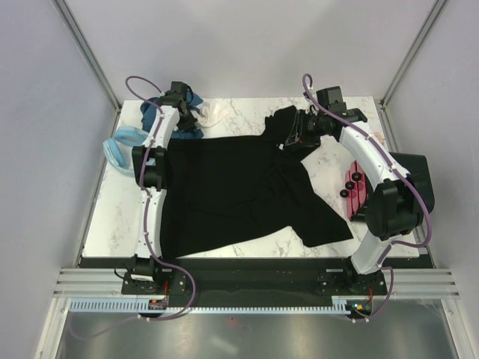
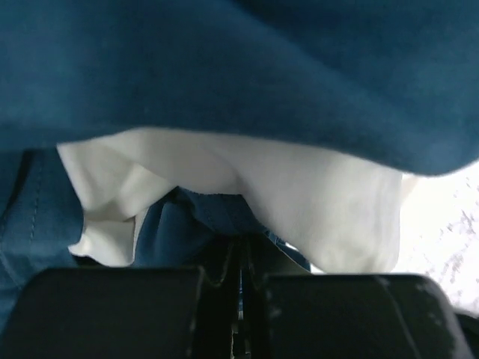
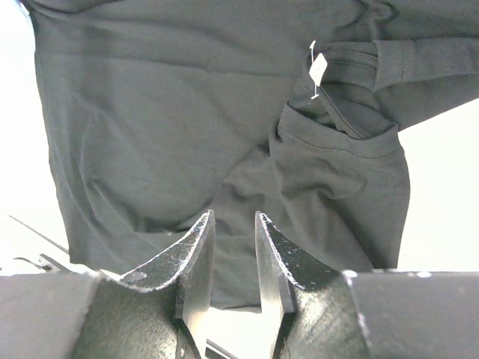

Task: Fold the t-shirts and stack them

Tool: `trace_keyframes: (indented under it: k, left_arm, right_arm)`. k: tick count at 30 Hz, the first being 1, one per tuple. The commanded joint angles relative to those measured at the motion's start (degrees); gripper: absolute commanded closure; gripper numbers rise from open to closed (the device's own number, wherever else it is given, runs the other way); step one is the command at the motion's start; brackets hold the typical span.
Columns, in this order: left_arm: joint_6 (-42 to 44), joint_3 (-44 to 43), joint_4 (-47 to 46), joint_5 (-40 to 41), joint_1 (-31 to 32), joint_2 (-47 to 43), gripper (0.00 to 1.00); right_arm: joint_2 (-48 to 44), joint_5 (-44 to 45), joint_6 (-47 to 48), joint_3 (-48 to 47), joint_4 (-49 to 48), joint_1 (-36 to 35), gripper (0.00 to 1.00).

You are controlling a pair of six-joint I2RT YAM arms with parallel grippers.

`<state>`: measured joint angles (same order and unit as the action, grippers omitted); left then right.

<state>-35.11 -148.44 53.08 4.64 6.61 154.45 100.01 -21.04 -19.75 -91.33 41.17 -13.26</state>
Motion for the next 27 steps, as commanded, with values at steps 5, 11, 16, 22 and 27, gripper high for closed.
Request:
trace_keyframes:
  k: [5, 11, 16, 22, 27]
  left_arm:
    - [2.3, 1.1, 4.8, 6.7, -5.6, -1.3, 0.98]
    - [2.3, 0.7, 5.0, 7.4, -9.7, -1.8, 0.98]
    - [2.5, 0.4, 5.0, 8.1, -12.6, -2.9, 0.98]
    - [3.4, 0.5, 5.4, 9.6, -15.3, -3.7, 0.98]
    - [3.7, 0.6, 5.5, 10.2, -16.6, -4.2, 0.98]
  right_arm:
    - [-1.6, -3.0, -1.1, -1.3, -1.5, 0.7, 0.65]
    - [-1.1, -3.7, -1.3, -1.8, -1.6, 0.8, 0.65]
    - [-0.6, -3.6, -1.4, -1.8, -1.6, 0.9, 0.65]
    - [-0.2, -3.8, -1.7, -2.0, -1.7, 1.0, 0.65]
    - [0.5, -3.0, -1.3, -1.6, -1.6, 0.9, 0.65]
